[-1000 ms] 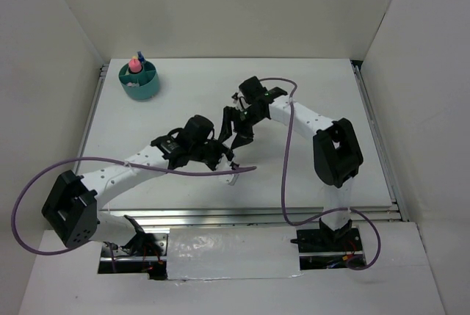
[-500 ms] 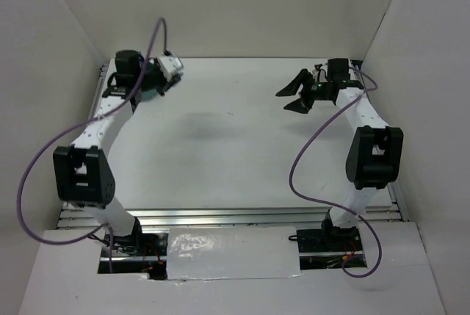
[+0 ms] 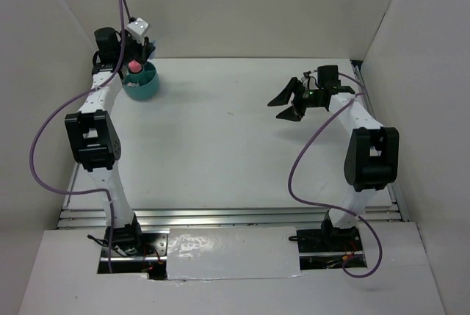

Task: Sort the stationery into containers
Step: Place the stationery in the storage box.

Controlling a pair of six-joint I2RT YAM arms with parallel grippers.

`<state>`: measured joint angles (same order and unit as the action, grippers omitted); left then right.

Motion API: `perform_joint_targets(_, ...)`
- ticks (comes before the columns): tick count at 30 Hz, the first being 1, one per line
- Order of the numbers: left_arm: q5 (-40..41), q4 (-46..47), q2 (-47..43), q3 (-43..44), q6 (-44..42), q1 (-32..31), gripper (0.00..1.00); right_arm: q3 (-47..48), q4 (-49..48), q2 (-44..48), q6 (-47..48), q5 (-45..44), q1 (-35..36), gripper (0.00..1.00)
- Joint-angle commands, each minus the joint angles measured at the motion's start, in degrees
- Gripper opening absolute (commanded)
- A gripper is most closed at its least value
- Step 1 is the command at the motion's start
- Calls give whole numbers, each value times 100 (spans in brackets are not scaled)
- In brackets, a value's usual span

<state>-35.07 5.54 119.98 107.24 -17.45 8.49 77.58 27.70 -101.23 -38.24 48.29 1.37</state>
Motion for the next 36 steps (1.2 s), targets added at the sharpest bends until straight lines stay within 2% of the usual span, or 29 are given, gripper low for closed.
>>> perform_joint_targets(1,61,-17,130,219,15,74,0,144,-72,147,159,101,4,70)
perform_joint_targets(9,202,-316,51,-124,-214,179,0,169,-143,69,158,172,48,70)
perform_joint_targets(21,457,-536,429,130,-566,197,7,178,-116,-11,211,110,74,71)
perform_joint_targets(29,510,-677,491,51,-566,223,33,398,156,-116,405,-92,66,72)
perform_joint_targets(30,510,-686,465,51,-558,232,41,407,174,-108,431,-101,66,72)
perform_joint_targets(32,457,-669,421,16,-540,232,48,424,244,-81,493,-171,66,72)
perform_joint_targets(33,448,-660,307,7,-522,232,60,433,253,-55,519,-188,66,73)
perform_joint_targets(36,265,-686,27,-28,-364,223,82,495,367,42,660,-285,66,73)
